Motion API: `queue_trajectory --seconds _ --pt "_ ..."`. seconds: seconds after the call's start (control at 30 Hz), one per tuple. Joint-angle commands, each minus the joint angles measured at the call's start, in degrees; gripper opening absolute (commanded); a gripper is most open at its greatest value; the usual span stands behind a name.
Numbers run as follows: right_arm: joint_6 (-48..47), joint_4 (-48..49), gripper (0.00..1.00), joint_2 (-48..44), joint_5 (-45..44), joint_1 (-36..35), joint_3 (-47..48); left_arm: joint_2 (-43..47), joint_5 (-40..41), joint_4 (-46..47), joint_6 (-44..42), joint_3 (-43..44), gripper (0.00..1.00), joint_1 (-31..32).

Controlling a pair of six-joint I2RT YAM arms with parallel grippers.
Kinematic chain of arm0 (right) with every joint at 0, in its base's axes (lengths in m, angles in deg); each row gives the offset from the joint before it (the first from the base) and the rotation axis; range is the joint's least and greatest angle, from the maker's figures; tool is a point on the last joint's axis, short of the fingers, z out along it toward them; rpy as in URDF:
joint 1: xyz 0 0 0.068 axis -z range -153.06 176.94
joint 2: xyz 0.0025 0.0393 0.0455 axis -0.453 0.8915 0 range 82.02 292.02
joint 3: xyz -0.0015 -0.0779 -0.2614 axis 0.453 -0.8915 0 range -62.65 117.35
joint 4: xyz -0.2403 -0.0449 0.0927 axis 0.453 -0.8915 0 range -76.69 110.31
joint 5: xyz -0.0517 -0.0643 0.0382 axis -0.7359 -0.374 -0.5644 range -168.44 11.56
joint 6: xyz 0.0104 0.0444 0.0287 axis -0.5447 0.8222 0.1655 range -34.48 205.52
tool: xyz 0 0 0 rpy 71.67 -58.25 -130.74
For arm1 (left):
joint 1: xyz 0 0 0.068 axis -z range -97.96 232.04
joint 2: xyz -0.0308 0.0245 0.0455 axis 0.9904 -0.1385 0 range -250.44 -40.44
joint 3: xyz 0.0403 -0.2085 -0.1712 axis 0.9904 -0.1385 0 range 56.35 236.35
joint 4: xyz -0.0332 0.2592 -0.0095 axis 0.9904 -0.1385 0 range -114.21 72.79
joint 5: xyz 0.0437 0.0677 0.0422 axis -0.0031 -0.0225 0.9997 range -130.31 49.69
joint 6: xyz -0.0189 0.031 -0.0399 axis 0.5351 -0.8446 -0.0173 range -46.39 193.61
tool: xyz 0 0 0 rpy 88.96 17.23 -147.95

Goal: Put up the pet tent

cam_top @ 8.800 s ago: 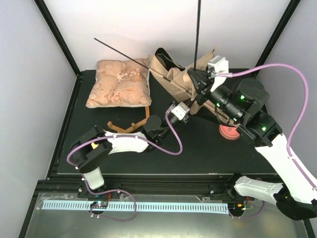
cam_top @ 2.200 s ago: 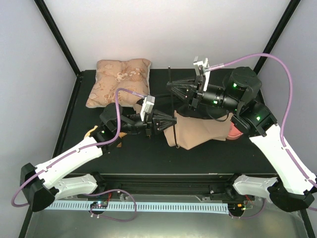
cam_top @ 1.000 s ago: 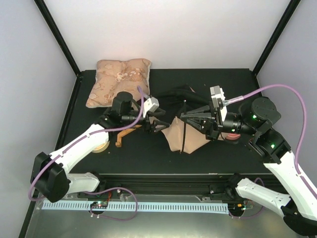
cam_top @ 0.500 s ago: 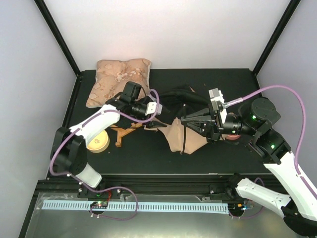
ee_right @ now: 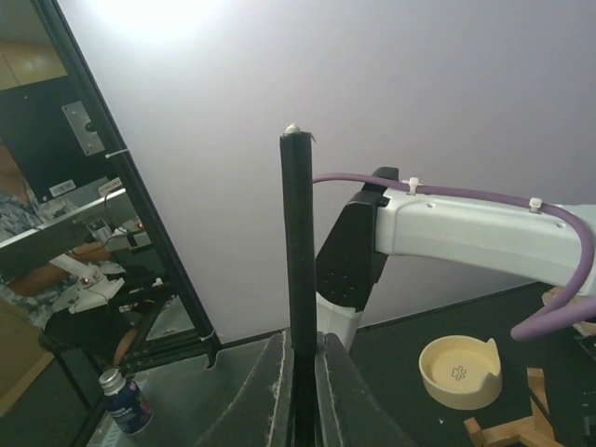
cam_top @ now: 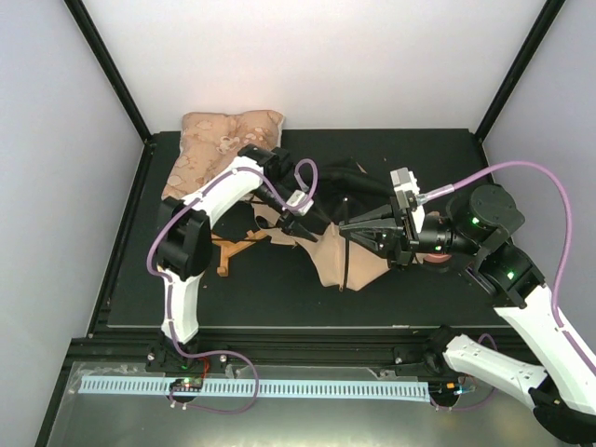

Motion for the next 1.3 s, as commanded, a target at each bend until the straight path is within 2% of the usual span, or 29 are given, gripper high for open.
queue_trajectory --seconds 0.0,0.07,0.13,0.23,0.3,0.37,0.47,0.67,0.8,0.87,0.93,1.03,1.1,1.17,1.27 --pt "1.6 -2.1 0.01 0.0 -0.2 0.1 -1.2 -0.4 -6.2 -8.2 -9.5 1.7 0.61 1.0" --pt "1.6 -2.0 0.01 -0.1 -0.3 0.1 -1.3 -0.1 -5.6 -4.7 -6.3 1.1 0.62 2.0" --pt "1.6 -2.0 0.01 0.0 -0.3 0.1 -1.5 0.8 -3.4 2.3 0.4 -0.6 0.67 3.3" --pt "1.9 -1.6 0.01 0.0 -0.1 0.1 -1.9 4.5 0.0 21.7 19.7 -7.7 0.69 4.7" --pt "1.9 -1.6 0.01 -0.2 -0.2 0.1 -2.0 8.4 1.0 35.5 29.5 -14.8 0.69 4.7" --pt "1.8 -1.8 0.01 -0.4 -0.3 0.1 -2.1 11.1 2.8 45.0 34.9 -19.5 0.68 4.8" --pt "1.8 -1.9 0.01 -0.5 -0.3 0.1 -2.2 12.5 4.5 49.9 37.2 -21.5 0.68 5.0" --pt "1.8 -1.8 0.01 -0.5 0.0 0.2 -2.7 11.8 4.7 48.9 36.5 -21.0 0.68 4.9" --pt "1.9 -1.7 0.01 -0.4 0.2 0.1 -2.7 11.2 4.7 46.3 34.3 -20.0 0.80 4.8" --pt "1.9 -1.7 0.01 -0.3 0.3 0.1 -2.7 10.2 3.9 42.4 31.4 -17.7 0.81 4.6" --pt "1.9 -1.7 0.01 -0.2 0.4 0.1 -2.7 7.9 2.1 33.6 24.7 -13.2 0.81 4.6" --pt "1.9 -1.6 0.01 -0.1 0.4 0.1 -2.7 1.9 0.2 15.2 12.5 -3.4 0.74 4.7" --pt "2.1 -1.3 0.01 0.1 0.4 0.0 -2.7 -1.4 0.3 6.4 8.4 1.9 0.66 4.8" --pt "2.5 -0.9 0.01 0.2 0.5 0.1 -2.8 -2.4 0.9 2.4 6.5 3.2 0.57 4.8" --pt "2.5 -1.0 0.01 0.4 0.6 0.0 -2.8 -0.5 2.0 5.1 8.0 -0.1 0.47 4.8"
